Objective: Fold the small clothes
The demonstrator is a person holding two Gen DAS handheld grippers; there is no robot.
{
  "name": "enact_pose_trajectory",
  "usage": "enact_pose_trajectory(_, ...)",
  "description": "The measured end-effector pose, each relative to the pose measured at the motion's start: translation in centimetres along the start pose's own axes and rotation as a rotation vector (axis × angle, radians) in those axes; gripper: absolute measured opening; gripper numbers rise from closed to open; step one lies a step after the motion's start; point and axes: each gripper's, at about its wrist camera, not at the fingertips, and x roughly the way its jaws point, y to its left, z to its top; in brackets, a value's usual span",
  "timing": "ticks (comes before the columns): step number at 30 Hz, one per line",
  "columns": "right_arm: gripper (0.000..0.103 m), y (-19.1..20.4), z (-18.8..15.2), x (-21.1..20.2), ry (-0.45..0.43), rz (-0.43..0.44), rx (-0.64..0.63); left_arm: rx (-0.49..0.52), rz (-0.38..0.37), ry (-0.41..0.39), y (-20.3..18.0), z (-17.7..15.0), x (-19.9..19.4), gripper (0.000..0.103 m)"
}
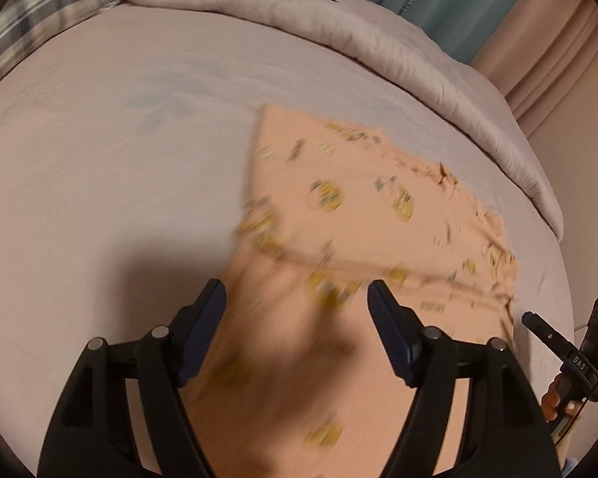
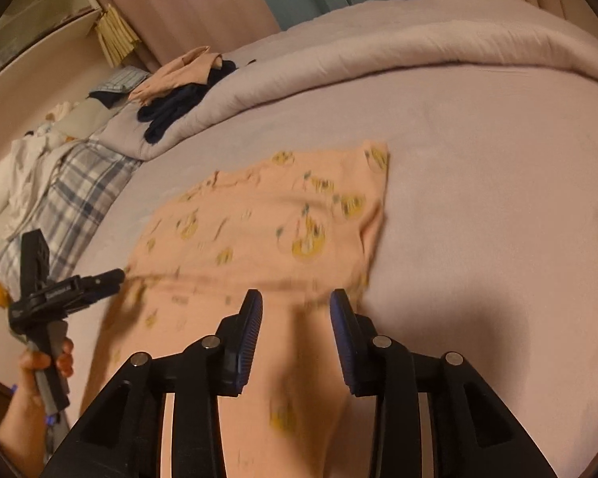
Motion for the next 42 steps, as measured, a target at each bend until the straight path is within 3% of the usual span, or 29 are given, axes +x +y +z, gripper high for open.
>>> enact_pose_trajectory(3, 0.036, -0.7, -1.6, -1.4, 0.009, 0.025, 0.030, -0.046, -0.017, 0.019, 1.9, -2.0, -1.6, 0.074)
enact_pose_trajectory(7, 0.046, -1.1, -2.7, -2.7, 0.025, 0.102, 0.090, -0.103, -0.050, 0.044, 3.7, -4.7, -3.2, 0.074)
enact_pose_trajectory(17, 0.047, 0.3, -6.6, -2.4, 0.202, 0.131, 0.054, -0.102, -0.146, 0.103, 4.6, -9.4, -5.6, 0.075)
enact_pose_trajectory(24, 0.047, 2.0, -7.7, -1.7, 0.290, 0.135, 0.020, -0.085, -0.191, 0.125, 4.8, -10.9, -6.6, 0.075)
enact_pose_trajectory(42, 0.047, 2.0, -10.8, -2.3, 0.385, 0.214, 0.047, -0.051, -0.245, 0.158, 4.1, -13.0, -7.0, 0.075)
